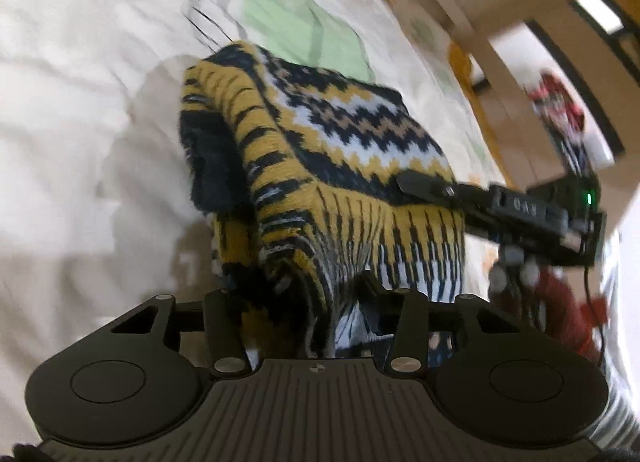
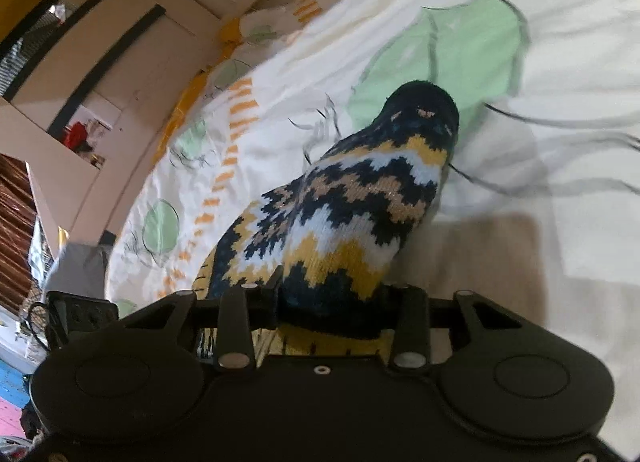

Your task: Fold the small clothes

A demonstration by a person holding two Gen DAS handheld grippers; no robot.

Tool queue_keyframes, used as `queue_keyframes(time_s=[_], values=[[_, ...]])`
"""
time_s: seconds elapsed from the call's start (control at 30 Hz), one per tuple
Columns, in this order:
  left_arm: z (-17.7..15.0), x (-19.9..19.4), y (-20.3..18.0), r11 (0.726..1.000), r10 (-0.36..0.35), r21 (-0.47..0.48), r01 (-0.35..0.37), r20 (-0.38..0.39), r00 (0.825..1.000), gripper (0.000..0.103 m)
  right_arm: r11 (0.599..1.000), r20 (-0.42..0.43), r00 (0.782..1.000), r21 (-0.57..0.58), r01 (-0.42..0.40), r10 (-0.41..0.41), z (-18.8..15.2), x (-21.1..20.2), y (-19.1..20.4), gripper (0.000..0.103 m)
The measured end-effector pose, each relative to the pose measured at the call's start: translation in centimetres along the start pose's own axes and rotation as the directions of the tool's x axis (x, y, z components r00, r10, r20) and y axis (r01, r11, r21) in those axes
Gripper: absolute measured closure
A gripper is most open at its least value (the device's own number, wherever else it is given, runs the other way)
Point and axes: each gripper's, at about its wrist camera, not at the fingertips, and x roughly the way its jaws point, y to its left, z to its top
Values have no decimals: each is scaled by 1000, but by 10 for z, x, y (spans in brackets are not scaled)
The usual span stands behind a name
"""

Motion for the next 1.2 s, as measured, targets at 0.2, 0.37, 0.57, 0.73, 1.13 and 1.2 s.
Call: queue_keyframes(time_s=[0.2, 0.37, 0.57, 0.73, 1.13, 1.2], values=[[-49, 5, -41, 997, 17, 73, -13, -59, 998, 59, 996, -64, 995, 44, 84, -81, -37, -44, -5, 53], [-67, -7, -45, 979, 180, 96, -181, 23, 983, 53, 966, -5, 967, 37, 257, -257, -57, -70, -9, 35], [-79, -34, -55, 923, 347, 119, -365, 151, 926, 42, 932, 77, 931, 87, 351, -358, -70, -88, -10, 26], [-88, -58, -96, 847, 383, 237, -476, 348, 856, 42, 932, 186, 916, 4, 362, -356, -81, -100, 22, 26], [-61, 10, -82, 762, 479, 304, -572, 331, 813, 37, 808, 109, 833, -203, 553, -542, -90, -32, 50, 12], [-63, 12, -73, 761, 482, 301, -575, 331, 811, 30, 807, 51, 836, -235, 542, -546, -94, -21, 49, 9]])
